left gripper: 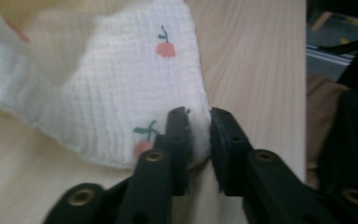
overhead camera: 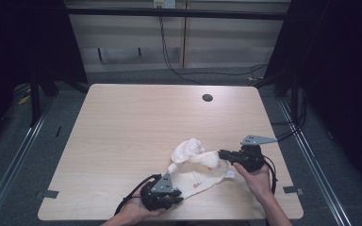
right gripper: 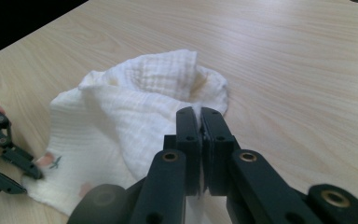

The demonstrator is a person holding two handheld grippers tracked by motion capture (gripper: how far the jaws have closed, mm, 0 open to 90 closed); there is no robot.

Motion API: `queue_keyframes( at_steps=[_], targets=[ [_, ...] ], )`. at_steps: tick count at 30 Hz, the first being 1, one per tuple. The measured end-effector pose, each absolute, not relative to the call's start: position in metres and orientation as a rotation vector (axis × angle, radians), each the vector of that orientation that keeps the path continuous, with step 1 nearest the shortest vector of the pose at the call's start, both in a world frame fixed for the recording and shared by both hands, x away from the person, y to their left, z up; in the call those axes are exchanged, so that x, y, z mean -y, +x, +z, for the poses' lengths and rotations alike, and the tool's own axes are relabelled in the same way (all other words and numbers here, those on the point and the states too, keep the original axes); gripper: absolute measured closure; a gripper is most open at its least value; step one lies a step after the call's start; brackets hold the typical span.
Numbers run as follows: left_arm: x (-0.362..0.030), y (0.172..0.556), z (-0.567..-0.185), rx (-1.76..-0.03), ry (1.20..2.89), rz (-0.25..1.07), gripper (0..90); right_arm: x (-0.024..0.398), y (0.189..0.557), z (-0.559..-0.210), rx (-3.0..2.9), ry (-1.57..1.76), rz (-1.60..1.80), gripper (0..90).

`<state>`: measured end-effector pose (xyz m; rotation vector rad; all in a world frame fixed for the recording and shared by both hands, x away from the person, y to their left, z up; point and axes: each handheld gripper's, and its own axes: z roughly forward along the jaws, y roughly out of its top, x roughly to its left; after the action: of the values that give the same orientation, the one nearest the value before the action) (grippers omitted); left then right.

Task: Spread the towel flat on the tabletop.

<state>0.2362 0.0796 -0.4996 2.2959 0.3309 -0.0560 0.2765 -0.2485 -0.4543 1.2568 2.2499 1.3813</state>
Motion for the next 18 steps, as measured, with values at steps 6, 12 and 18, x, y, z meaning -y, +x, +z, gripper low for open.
queue_keyframes(
  at_steps=[6,12,18],
  targets=[
    [-0.084,0.245,-0.496,-0.358,2.280,-0.136,86.4,0.252,0.272,-0.449,-2.233,1.257,1.410,86.9],
    [-0.101,0.256,-0.478,-0.385,2.167,-0.167,86.6,0.255,0.271,-0.443,-2.218,1.261,1.462,87.0],
    [-0.131,0.272,-0.463,-0.450,2.079,-0.156,86.5,0.253,0.272,-0.432,-2.209,1.237,1.534,87.1]
  ],
)
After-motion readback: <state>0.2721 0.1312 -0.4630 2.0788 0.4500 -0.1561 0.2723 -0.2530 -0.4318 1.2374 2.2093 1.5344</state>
